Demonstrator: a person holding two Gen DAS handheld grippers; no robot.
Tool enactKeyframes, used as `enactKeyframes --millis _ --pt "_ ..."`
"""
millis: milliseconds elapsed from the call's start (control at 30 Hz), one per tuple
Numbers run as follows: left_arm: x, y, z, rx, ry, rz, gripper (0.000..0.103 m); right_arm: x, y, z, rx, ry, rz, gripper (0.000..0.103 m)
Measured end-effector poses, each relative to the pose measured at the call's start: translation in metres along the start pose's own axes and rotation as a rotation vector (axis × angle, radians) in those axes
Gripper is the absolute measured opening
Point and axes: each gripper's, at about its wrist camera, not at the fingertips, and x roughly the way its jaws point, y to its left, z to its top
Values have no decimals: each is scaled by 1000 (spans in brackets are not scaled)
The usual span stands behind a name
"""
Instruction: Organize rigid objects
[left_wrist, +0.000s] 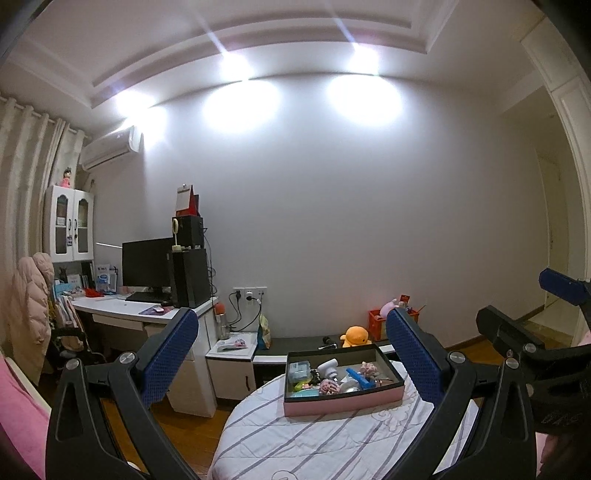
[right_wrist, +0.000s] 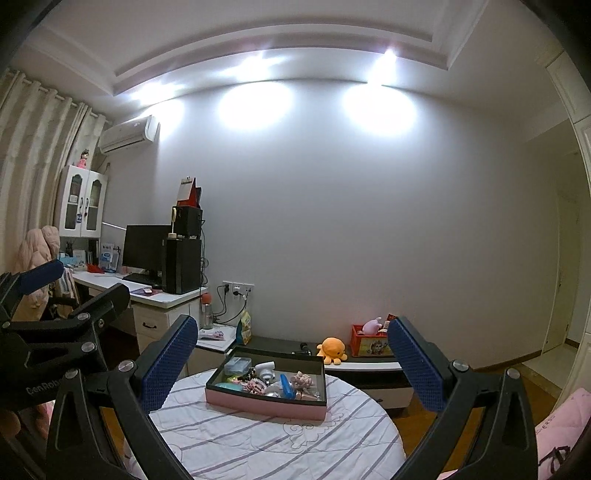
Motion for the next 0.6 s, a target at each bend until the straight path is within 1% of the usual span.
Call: enactKeyframes --millis 600 --pt "0 0 0 0 -7 0 103 -3 4 4 -4 -5 -5 103"
